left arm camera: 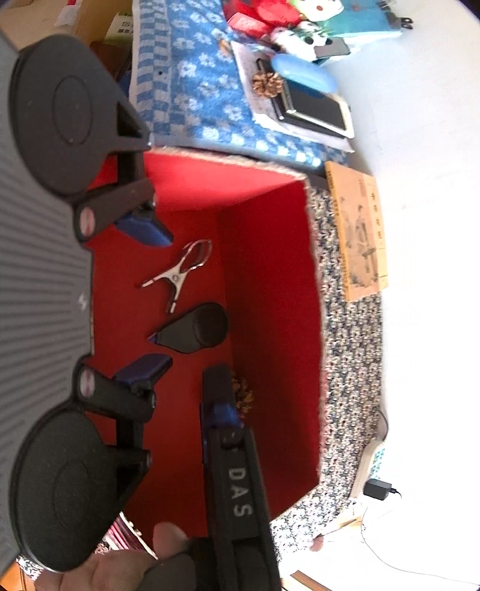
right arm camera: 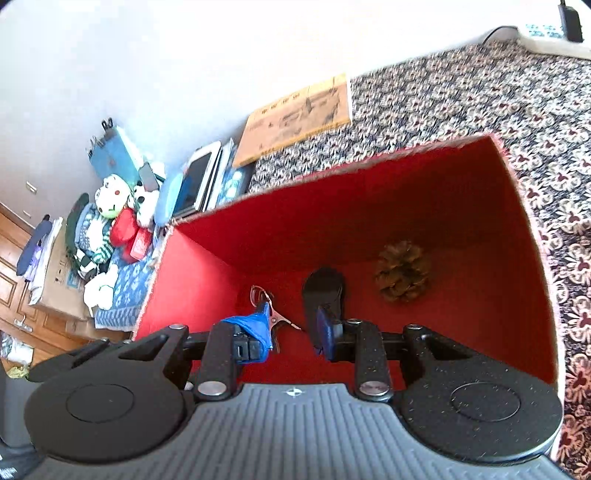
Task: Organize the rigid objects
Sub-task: 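Raise the open right gripper out of the red box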
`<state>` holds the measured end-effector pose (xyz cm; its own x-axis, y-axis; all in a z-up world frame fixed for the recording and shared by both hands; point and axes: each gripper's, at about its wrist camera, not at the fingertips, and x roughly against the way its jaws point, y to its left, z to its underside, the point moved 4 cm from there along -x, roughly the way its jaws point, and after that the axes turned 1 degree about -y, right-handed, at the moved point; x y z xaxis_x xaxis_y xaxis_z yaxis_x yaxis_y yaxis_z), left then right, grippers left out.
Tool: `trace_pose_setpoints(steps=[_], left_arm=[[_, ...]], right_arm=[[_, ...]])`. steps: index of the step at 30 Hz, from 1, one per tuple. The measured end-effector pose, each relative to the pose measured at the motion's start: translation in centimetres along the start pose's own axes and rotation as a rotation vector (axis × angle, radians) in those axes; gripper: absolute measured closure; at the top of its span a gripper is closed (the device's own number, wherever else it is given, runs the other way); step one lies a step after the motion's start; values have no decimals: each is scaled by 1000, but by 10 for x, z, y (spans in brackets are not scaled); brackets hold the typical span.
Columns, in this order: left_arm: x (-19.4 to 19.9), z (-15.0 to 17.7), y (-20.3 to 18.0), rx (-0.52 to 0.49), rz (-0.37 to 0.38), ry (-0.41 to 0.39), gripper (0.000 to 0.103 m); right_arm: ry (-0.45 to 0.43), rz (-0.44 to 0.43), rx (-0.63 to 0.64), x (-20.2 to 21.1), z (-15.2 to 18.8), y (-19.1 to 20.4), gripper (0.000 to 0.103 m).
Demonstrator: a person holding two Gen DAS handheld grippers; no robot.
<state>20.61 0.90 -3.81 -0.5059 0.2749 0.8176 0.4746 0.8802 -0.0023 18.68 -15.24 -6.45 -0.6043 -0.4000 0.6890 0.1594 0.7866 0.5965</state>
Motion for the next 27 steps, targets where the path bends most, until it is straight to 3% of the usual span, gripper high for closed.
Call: trace_pose_setpoints(steps=[18, 27], left_arm=[[61, -2, -9, -28, -70, -80, 32], [88, 12, -7, -18, -73, -96, 30]], right_arm=[[-175, 31, 69, 55, 26, 28, 92], [-197, 48, 102, 73, 45, 44, 92]])
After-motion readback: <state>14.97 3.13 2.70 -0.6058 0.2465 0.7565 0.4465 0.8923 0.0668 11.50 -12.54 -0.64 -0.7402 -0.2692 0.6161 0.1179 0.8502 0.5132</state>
